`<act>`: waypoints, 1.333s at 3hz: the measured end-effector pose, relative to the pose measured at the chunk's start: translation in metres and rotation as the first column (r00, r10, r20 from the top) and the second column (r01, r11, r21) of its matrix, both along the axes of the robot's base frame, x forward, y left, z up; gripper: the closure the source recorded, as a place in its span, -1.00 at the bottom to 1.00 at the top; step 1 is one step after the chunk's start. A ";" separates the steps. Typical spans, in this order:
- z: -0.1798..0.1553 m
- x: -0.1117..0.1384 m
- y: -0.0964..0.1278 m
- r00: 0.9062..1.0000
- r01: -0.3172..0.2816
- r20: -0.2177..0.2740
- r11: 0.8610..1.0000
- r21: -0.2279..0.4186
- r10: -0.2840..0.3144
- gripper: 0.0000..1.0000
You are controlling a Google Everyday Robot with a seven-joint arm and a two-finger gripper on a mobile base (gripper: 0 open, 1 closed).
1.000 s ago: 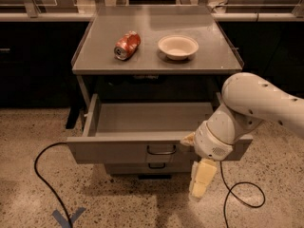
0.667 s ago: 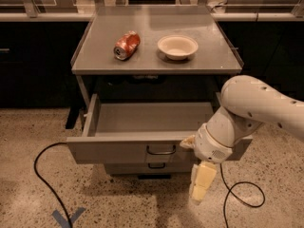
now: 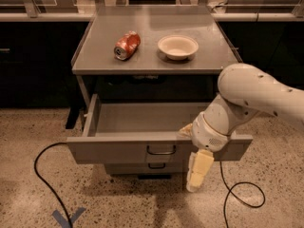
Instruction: Close top drawer
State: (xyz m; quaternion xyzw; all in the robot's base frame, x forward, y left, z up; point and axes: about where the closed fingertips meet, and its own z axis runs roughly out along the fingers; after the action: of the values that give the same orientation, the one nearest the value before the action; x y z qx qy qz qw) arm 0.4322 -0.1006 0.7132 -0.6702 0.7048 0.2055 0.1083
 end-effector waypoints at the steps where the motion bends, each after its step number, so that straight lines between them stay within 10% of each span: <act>1: 0.012 0.025 0.004 0.999 -0.013 0.040 1.000 -0.015 0.013 -1.00; 4: 0.012 -0.015 -0.002 1.000 0.024 0.020 0.999 -0.028 -0.023 -1.00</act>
Offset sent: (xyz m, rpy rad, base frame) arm 0.0222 0.0037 0.0105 -0.0133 -0.0366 0.0116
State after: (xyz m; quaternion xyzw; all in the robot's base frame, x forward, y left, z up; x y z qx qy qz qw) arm 0.4170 -0.1022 0.7254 -0.6654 0.7144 0.1876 0.1081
